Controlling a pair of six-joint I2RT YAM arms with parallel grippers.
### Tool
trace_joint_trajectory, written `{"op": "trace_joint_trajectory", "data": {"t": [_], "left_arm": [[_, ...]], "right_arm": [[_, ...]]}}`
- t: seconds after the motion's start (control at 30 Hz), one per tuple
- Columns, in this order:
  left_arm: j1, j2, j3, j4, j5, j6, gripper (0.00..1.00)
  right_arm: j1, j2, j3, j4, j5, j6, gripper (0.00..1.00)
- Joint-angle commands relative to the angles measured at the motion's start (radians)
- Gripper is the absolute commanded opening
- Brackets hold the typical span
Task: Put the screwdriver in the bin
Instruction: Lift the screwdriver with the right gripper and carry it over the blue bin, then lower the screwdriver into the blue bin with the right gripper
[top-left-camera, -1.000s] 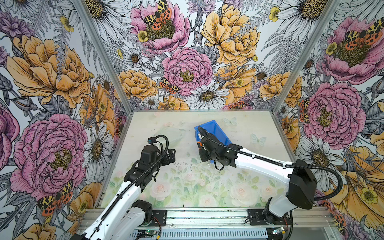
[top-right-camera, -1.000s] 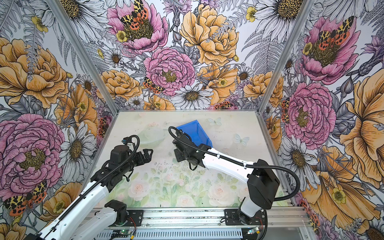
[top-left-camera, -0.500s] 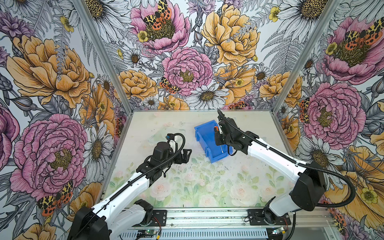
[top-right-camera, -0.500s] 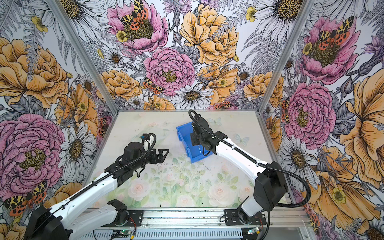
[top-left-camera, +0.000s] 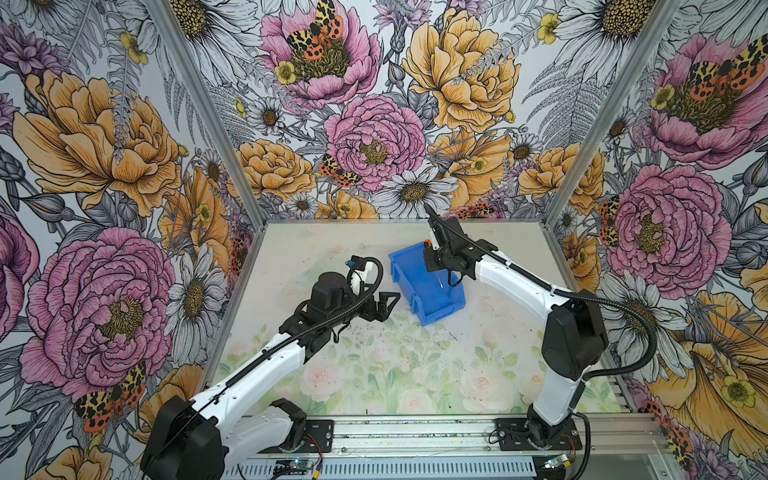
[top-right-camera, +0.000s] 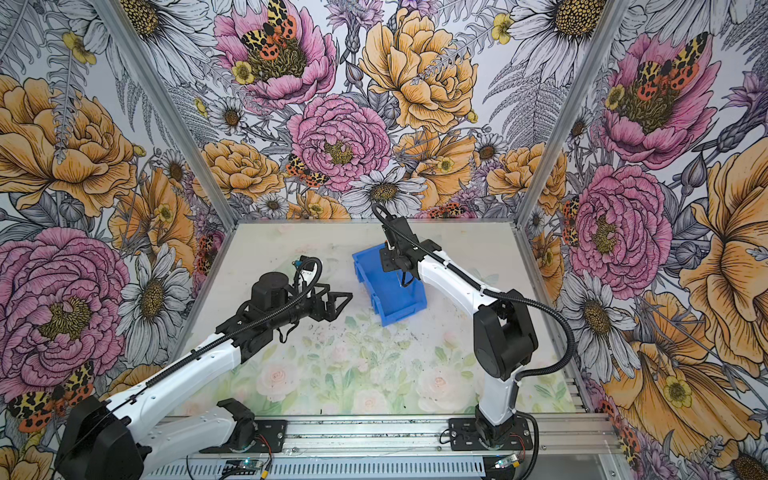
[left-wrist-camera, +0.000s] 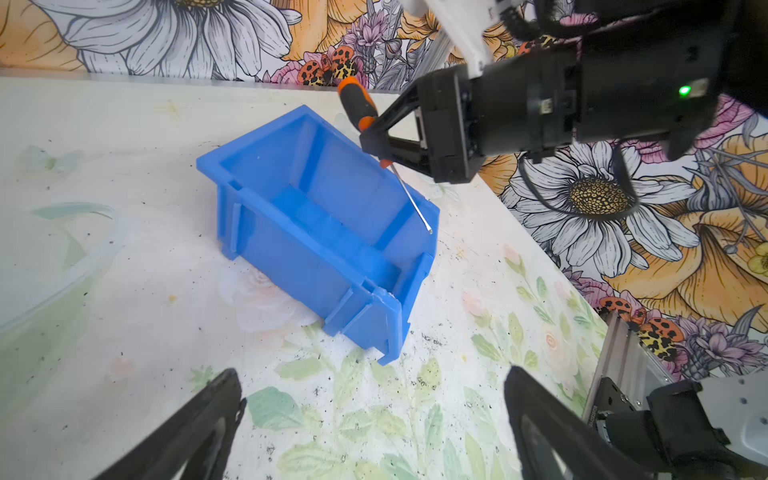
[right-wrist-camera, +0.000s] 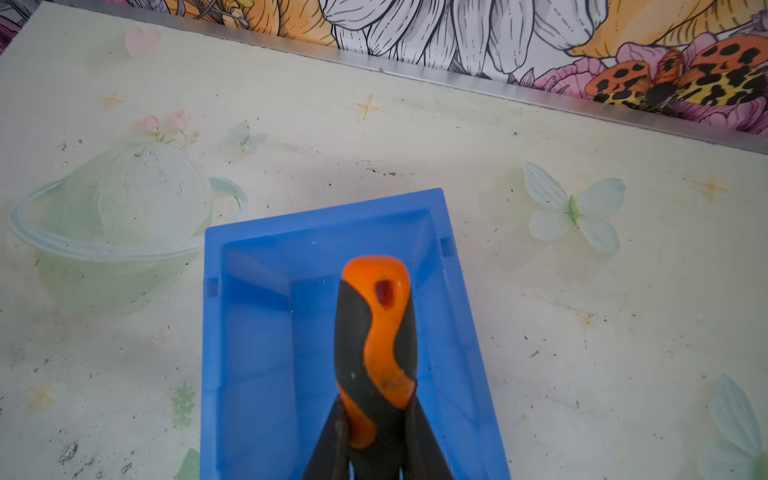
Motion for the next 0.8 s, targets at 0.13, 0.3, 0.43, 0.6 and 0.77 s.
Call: {"op": "trace_joint_trajectory", "data": {"t": [0.13, 0.3, 0.43, 0.6, 0.77], "left_arm": [[-0.012, 0.066, 0.066, -0.030, 0.027, 0.082, 0.99], [-0.015, 0.110, 0.097, -0.037, 0.021, 0.092, 0.99], [-0.018, 0.143, 0.118, -0.043, 0.006, 0.085, 0.99], [-0.019, 0.156, 0.126, -0.039, 0.000, 0.084, 0.99], [-0.019, 0.141, 0.121, -0.061, -0.021, 0.102, 0.99]], "right_arm": [[-0.029, 0.091, 0.068, 0.001, -0.065, -0.099, 0.00], [-0.032, 0.145, 0.067, 0.001, -0.079, -0.096, 0.00], [-0.031, 0.179, 0.067, 0.003, -0.078, -0.087, 0.00], [-0.020, 0.217, 0.068, 0.004, -0.071, -0.091, 0.00], [-0.014, 0.253, 0.065, 0.004, -0.062, -0.092, 0.00]]}}
